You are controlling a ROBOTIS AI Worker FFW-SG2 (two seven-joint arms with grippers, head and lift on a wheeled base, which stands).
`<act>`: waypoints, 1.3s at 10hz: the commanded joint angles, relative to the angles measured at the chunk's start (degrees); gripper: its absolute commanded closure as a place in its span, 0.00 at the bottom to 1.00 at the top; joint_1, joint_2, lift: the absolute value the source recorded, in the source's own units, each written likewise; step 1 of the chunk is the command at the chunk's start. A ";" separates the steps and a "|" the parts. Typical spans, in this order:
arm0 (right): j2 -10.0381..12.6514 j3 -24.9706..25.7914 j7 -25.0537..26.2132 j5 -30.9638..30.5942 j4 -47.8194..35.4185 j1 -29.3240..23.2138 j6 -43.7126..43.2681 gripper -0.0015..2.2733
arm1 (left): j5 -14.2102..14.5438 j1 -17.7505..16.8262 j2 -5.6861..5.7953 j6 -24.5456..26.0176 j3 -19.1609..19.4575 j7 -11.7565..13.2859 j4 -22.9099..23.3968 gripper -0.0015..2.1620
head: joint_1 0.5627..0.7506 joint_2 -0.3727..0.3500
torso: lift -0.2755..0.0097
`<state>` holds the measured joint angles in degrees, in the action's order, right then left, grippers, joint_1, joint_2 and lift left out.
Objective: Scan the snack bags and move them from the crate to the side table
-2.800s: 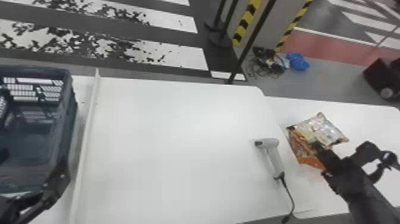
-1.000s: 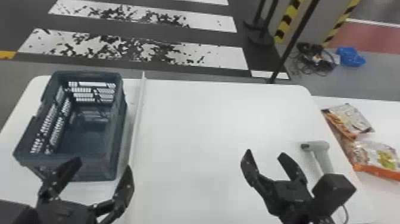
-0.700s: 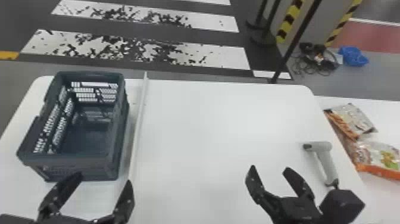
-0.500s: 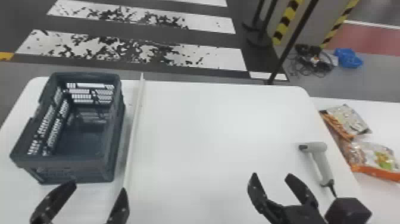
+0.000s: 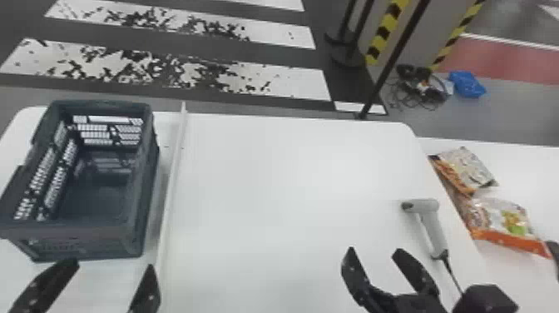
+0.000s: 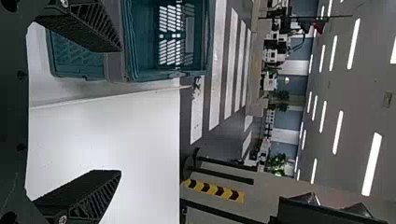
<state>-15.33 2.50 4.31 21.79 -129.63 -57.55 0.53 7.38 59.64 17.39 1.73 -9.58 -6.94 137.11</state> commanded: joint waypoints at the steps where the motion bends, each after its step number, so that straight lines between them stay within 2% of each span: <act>1: 0.13 0.23 0.00 0.00 -0.01 -0.02 -0.75 0.04 | 0.00 -0.22 0.10 -0.01 0.09 -0.09 -0.08 0.03 | 0.70 0.22 | 0.66; 13: 0.13 0.93 0.00 0.36 -1.16 -1.69 -6.90 0.05 | 0.09 -0.75 -0.17 -0.01 0.00 -0.09 -1.05 0.03 | 0.70 0.20 | 0.66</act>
<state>-15.21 3.45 4.32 22.04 -130.78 -59.23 -6.19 7.47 58.93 17.23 1.72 -9.57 -7.03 136.06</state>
